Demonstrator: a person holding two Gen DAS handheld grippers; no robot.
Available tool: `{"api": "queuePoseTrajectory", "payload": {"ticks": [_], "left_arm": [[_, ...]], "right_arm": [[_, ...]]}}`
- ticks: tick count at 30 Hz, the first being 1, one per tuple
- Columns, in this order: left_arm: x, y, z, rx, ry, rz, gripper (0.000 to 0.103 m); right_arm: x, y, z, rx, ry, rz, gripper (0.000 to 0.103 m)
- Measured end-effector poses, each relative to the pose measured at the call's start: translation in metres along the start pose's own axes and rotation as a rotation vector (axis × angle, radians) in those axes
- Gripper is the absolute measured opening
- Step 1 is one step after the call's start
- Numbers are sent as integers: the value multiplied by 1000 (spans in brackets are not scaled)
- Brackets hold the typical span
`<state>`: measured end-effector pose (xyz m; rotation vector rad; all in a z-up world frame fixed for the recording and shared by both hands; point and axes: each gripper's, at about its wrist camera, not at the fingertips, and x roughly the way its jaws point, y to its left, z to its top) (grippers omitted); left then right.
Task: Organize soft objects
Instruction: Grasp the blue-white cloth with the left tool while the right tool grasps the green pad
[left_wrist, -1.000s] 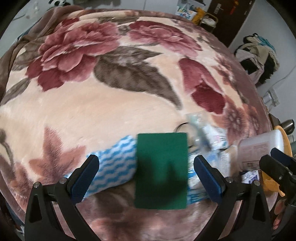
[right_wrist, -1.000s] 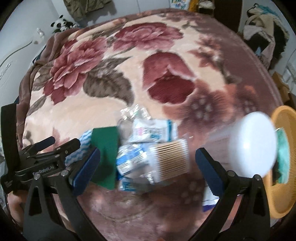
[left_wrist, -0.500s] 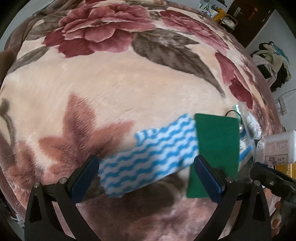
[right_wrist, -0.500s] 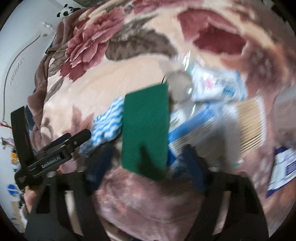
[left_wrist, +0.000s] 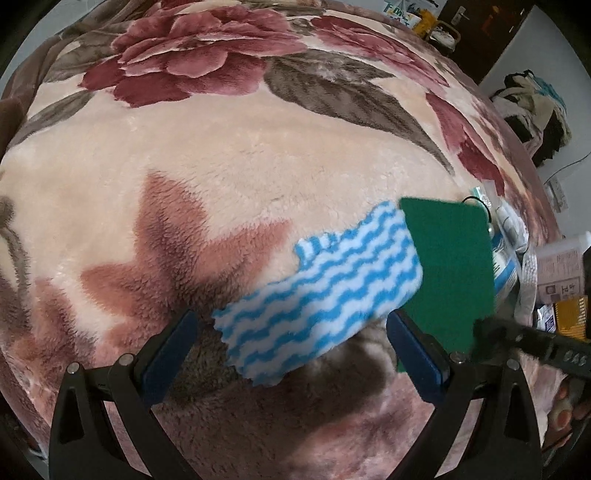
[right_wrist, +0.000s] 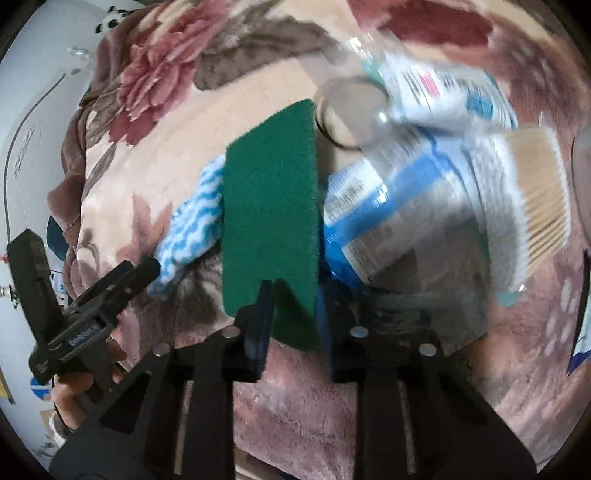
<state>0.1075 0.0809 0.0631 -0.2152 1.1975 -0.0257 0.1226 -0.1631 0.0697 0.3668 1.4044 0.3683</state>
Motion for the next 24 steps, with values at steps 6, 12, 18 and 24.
{"api": "queuePoseTrajectory", "payload": {"ticks": [6,12,18,24], "left_arm": [[-1,6,0,5,-6,-6,102],[3,5,1,24,-2,-13,102],[8,-11,1,83,1,-12,102],[19,-41,3,194,-4,15,101]], "right_arm": [[-13,30,7,-90,-66,57,20],[12,53,18,-148,-55,-45,23],[25,57,23,-159,-54,-98,15],[10,59,21,-192,-101,-146,9]]}}
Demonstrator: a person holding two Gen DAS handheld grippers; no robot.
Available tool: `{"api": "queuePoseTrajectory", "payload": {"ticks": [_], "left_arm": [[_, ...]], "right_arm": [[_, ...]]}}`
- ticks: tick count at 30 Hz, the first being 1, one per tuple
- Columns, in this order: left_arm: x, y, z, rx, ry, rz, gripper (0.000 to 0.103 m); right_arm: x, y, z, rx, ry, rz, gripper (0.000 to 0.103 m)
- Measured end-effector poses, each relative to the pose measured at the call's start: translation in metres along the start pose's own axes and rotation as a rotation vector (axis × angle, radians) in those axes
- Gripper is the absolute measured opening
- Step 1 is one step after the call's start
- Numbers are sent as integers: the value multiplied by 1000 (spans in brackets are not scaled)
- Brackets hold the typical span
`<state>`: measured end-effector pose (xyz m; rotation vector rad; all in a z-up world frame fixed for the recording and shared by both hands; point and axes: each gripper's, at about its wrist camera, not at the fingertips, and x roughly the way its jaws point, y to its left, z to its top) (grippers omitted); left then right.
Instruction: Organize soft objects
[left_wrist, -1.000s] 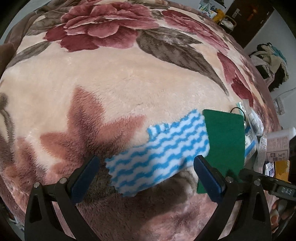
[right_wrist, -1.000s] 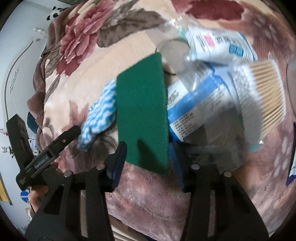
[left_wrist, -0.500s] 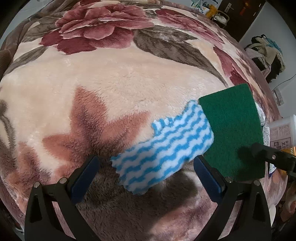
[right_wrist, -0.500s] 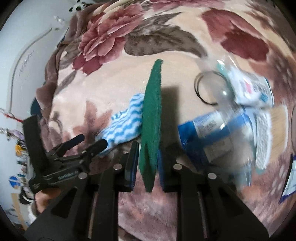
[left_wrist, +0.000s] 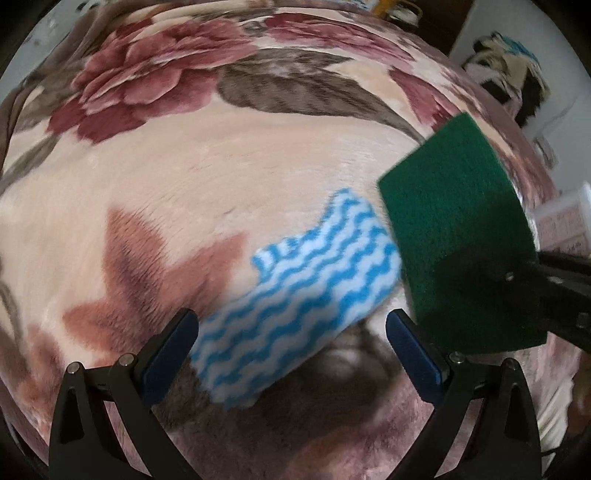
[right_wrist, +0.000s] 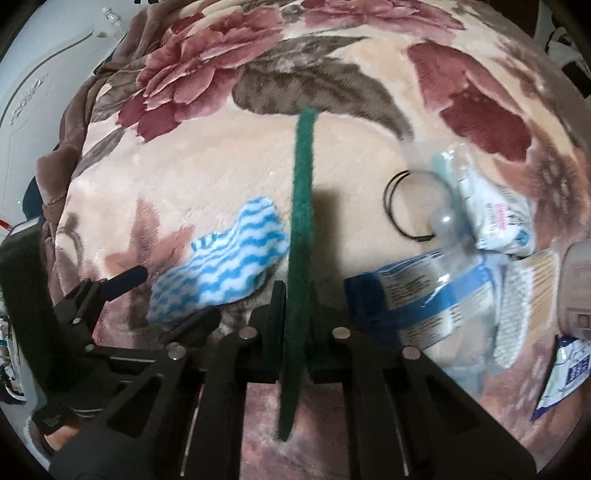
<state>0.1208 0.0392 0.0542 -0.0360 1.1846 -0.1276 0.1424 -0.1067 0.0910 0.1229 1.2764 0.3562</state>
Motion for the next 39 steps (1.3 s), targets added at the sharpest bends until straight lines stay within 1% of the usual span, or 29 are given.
{"api": "queuePoseTrajectory", "payload": {"ticks": [1,3,4,5,6,7,8,9,10,13,16,20,26,39], "left_arm": [[4,-4,1,18,6,7,101],[15,-12,4,51,35,25,89],[20,-14,5,55,50,26,76],[25,-14,6,49,65,27,52],[28,-12,6,28,78,33,43],[28,-8,6,-9,81,18,41],[25,-4,6,-39,70,0,28],[19,1,5,-74,51,-16,19],[15,5,4,-92,42,-16,17],[-3,20,0,-154,0,-36,15],[-16,30,1,-181,-26,-37,15],[-32,36,2,-196,-59,-36,15],[-49,31,6,-191,-83,-34,15],[-68,4,14,-175,-99,-14,15]], "right_arm": [[-1,-1,0,3,3,4,9],[-1,-3,1,3,10,6,9],[-1,-3,0,3,15,7,9],[0,-3,0,3,23,11,9],[2,-3,-1,3,34,15,9],[4,-2,-2,3,44,17,10],[6,-1,-3,1,52,15,10],[8,0,-3,0,58,12,10],[10,1,-3,-1,62,10,10],[18,2,-4,9,74,6,10],[16,1,-6,24,50,-4,8],[0,1,-8,25,6,17,7],[-24,1,-7,15,-40,31,7],[-53,-16,-13,42,-72,27,7]]}}
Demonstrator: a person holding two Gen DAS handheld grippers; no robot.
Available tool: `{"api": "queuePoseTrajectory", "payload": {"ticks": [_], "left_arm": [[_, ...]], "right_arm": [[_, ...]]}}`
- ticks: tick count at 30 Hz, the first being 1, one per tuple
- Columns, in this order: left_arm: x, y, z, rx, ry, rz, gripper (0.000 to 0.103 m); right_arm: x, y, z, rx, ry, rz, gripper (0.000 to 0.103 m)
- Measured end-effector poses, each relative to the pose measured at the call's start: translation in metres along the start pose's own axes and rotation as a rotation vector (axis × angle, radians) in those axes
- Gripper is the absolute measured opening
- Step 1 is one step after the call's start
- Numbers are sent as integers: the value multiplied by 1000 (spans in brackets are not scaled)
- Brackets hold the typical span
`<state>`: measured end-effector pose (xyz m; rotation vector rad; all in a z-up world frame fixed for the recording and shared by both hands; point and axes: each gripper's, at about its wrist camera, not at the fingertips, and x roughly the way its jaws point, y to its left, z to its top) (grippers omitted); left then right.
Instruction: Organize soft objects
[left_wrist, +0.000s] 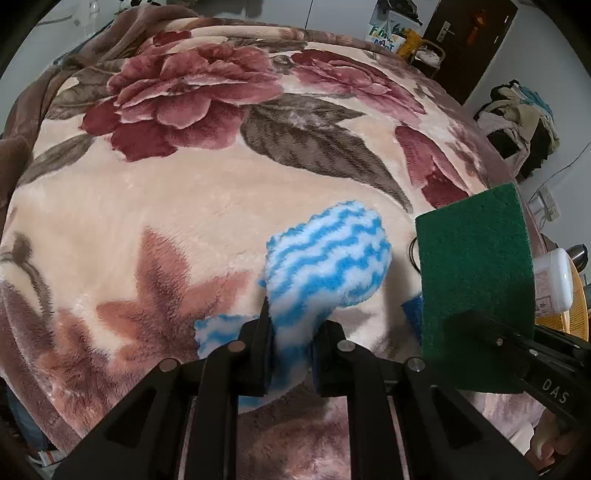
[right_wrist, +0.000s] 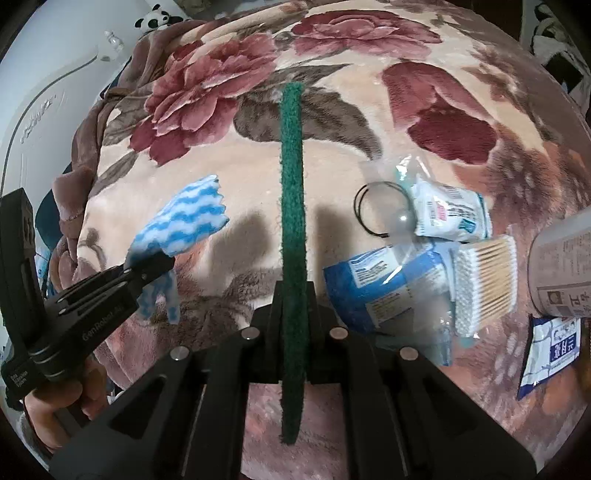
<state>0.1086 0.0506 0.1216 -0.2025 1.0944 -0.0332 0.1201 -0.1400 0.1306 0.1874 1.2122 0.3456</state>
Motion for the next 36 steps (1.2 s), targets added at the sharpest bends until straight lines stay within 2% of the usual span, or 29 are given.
{"api": "queuePoseTrajectory", "payload": {"ticks": [20,36], "left_arm": [[-29,-55,18,61,-40,9,15],[-33,-117,27,139,-43,5,15]], "right_arm": [[-49,-41,6,56,-81,-1,7],[-88,-83,10,98,-141,4,7]]}}
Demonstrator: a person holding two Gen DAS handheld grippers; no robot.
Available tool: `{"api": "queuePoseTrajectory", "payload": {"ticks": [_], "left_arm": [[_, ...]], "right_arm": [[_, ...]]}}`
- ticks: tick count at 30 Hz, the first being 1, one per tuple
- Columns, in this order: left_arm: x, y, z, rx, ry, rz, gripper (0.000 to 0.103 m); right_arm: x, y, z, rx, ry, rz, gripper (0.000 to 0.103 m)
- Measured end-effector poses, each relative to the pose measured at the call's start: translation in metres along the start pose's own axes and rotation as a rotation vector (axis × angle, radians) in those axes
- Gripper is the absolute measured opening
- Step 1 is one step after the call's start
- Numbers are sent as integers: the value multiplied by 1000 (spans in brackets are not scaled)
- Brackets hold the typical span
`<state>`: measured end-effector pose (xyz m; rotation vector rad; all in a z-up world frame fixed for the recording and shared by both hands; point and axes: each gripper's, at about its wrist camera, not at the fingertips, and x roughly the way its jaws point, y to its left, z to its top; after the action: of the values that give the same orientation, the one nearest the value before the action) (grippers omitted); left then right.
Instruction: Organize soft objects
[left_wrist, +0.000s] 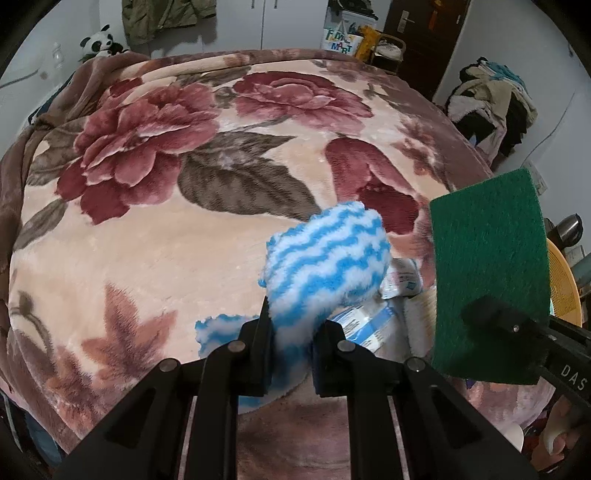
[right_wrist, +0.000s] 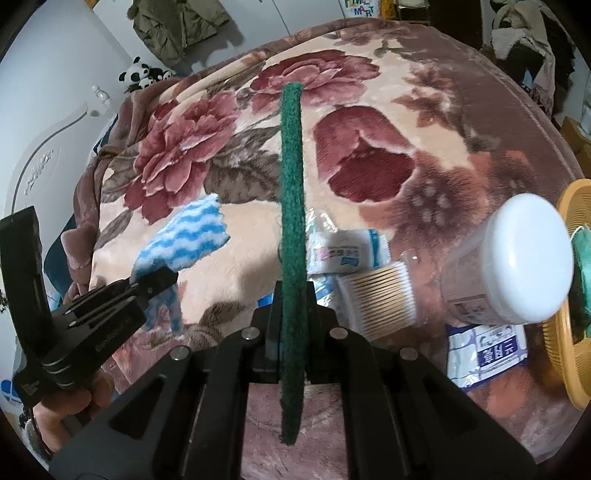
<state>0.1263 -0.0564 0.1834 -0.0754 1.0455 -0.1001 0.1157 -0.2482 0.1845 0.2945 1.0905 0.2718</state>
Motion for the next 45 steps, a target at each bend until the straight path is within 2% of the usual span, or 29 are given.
{"api": "queuePoseTrajectory", "payload": {"ticks": [29,45], "left_arm": [[-34,-116,24,131,-47,-84,15],[-32,-193,29,205,-38,-149,15]], "right_arm": [[-86,-76,4,94,-134,-40,7],[-117,-132,1,170,-174,-79,7]]}}
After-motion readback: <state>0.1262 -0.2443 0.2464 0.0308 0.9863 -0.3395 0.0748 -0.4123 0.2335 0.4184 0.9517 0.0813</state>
